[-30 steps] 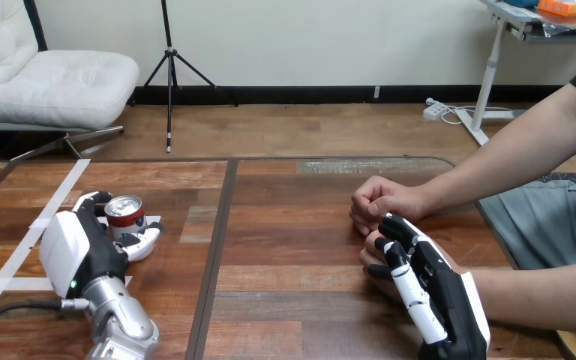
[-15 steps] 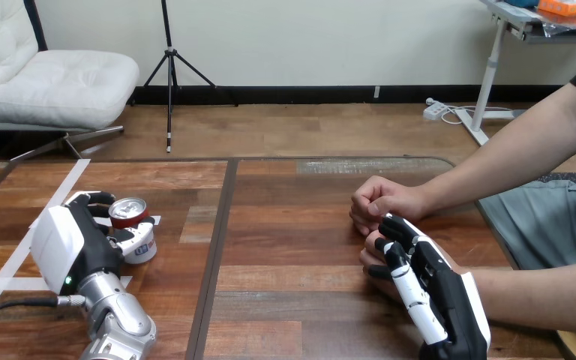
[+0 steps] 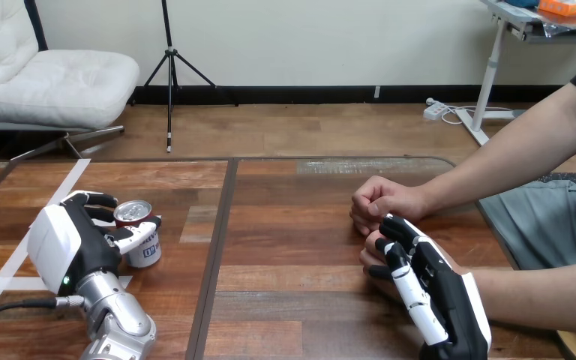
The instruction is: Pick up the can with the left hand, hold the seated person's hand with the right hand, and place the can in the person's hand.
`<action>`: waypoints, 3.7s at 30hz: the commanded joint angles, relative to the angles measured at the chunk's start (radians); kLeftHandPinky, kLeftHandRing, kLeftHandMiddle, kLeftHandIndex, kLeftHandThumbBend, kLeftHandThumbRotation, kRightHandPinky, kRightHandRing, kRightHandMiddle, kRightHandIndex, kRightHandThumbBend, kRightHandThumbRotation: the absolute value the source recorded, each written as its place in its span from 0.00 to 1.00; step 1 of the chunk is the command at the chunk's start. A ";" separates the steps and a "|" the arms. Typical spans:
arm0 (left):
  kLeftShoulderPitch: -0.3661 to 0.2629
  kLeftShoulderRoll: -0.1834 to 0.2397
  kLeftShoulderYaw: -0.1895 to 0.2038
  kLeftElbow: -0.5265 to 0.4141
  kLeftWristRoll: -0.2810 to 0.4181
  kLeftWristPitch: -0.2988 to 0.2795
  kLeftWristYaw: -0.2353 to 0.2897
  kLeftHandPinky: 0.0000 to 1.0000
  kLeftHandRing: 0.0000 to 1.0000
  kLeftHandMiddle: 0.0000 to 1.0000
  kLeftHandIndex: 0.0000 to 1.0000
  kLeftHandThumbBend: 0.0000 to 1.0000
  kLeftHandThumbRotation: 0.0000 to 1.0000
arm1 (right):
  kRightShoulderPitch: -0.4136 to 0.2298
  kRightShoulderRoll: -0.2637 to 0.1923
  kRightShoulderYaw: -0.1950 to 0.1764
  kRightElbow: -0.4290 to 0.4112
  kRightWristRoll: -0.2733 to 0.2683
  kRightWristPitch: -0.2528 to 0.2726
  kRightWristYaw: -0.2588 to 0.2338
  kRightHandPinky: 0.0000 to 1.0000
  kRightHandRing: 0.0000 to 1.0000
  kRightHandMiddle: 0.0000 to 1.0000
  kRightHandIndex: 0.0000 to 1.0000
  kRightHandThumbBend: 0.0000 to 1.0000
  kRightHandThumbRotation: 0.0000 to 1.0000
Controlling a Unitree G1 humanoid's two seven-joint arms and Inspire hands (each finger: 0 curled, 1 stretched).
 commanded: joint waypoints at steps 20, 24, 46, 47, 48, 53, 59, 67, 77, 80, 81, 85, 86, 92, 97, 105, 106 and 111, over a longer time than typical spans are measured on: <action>-0.057 0.016 -0.007 -0.022 0.007 -0.085 0.018 0.29 0.37 0.44 0.47 0.72 0.00 | -0.017 -0.010 -0.010 -0.060 0.002 0.006 -0.005 0.76 0.85 0.87 0.84 0.58 0.66; -0.056 0.015 -0.008 -0.025 0.007 -0.089 0.014 0.27 0.35 0.43 0.47 0.73 0.00 | -0.018 -0.010 -0.010 -0.059 0.002 0.004 -0.004 0.76 0.85 0.87 0.84 0.58 0.66; -0.034 0.001 -0.019 -0.049 0.014 -0.129 0.011 0.33 0.40 0.45 0.46 0.71 0.00 | -0.021 -0.004 -0.009 -0.056 0.010 0.004 -0.003 0.76 0.85 0.86 0.83 0.57 0.65; -0.032 0.000 -0.020 -0.049 0.015 -0.131 0.011 0.33 0.39 0.45 0.46 0.71 0.00 | -0.021 -0.004 -0.009 -0.055 0.009 0.004 -0.003 0.76 0.85 0.86 0.83 0.57 0.65; -0.031 0.000 -0.021 -0.048 0.015 -0.132 0.011 0.33 0.39 0.45 0.46 0.71 0.00 | -0.022 -0.004 -0.009 -0.055 0.008 0.004 -0.004 0.76 0.85 0.86 0.83 0.57 0.65; -0.024 -0.003 -0.026 -0.051 0.020 -0.142 0.010 0.31 0.38 0.44 0.46 0.70 0.00 | -0.023 -0.004 -0.009 -0.054 0.006 0.004 -0.006 0.76 0.84 0.86 0.83 0.58 0.65; -0.008 -0.008 -0.035 -0.062 0.024 -0.169 0.007 0.33 0.39 0.44 0.45 0.70 0.00 | -0.024 -0.003 -0.008 -0.053 0.006 0.006 -0.006 0.76 0.84 0.86 0.83 0.58 0.65; 0.015 -0.016 -0.045 -0.079 0.031 -0.204 0.010 0.33 0.39 0.44 0.45 0.70 0.00 | -0.026 -0.001 -0.007 -0.051 0.006 0.003 -0.006 0.76 0.84 0.87 0.84 0.57 0.65; 0.048 -0.034 -0.059 -0.124 0.040 -0.232 0.018 0.35 0.40 0.45 0.46 0.69 0.00 | -0.028 -0.003 -0.007 -0.054 -0.014 0.007 -0.021 0.75 0.84 0.86 0.83 0.58 0.65; 0.057 -0.037 -0.062 -0.137 0.045 -0.245 0.020 0.35 0.40 0.45 0.46 0.69 0.00 | -0.029 -0.003 -0.007 -0.053 -0.020 0.003 -0.026 0.75 0.83 0.86 0.83 0.58 0.65; 0.059 -0.039 -0.062 -0.140 0.046 -0.247 0.020 0.35 0.40 0.45 0.46 0.69 0.00 | -0.030 -0.004 -0.007 -0.052 -0.024 0.001 -0.028 0.75 0.83 0.86 0.83 0.58 0.64; 0.068 -0.044 -0.060 -0.154 0.047 -0.256 0.013 0.36 0.41 0.45 0.46 0.68 0.00 | -0.031 -0.005 -0.007 -0.051 -0.038 -0.003 -0.036 0.75 0.83 0.86 0.83 0.58 0.64; 0.071 -0.046 -0.060 -0.158 0.048 -0.256 0.013 0.36 0.41 0.45 0.46 0.68 0.00 | -0.030 -0.006 -0.007 -0.052 -0.044 -0.005 -0.040 0.75 0.83 0.86 0.83 0.57 0.64; 0.078 -0.051 -0.062 -0.173 0.056 -0.252 0.017 0.35 0.41 0.45 0.46 0.67 0.00 | -0.034 -0.020 -0.005 -0.038 -0.113 -0.047 -0.075 0.75 0.84 0.86 0.83 0.57 0.63; 0.084 -0.054 -0.061 -0.184 0.057 -0.243 0.012 0.35 0.40 0.45 0.46 0.66 0.00 | -0.038 -0.046 -0.002 -0.022 -0.223 -0.089 -0.134 0.75 0.85 0.88 0.86 0.60 0.63; 0.091 -0.058 -0.062 -0.187 0.056 -0.248 0.011 0.36 0.41 0.46 0.47 0.67 0.00 | -0.045 -0.123 0.002 -0.045 -0.541 -0.155 -0.343 0.80 0.88 0.92 0.91 0.62 0.56; 0.091 -0.059 -0.062 -0.187 0.055 -0.248 0.011 0.36 0.42 0.46 0.47 0.67 0.00 | -0.046 -0.131 0.003 -0.047 -0.567 -0.159 -0.364 0.81 0.89 0.92 0.91 0.62 0.54; 0.096 -0.064 -0.058 -0.195 0.046 -0.255 0.000 0.35 0.41 0.46 0.46 0.66 0.00 | -0.049 -0.176 0.002 -0.087 -0.696 -0.152 -0.456 0.91 0.93 0.95 0.93 0.63 0.48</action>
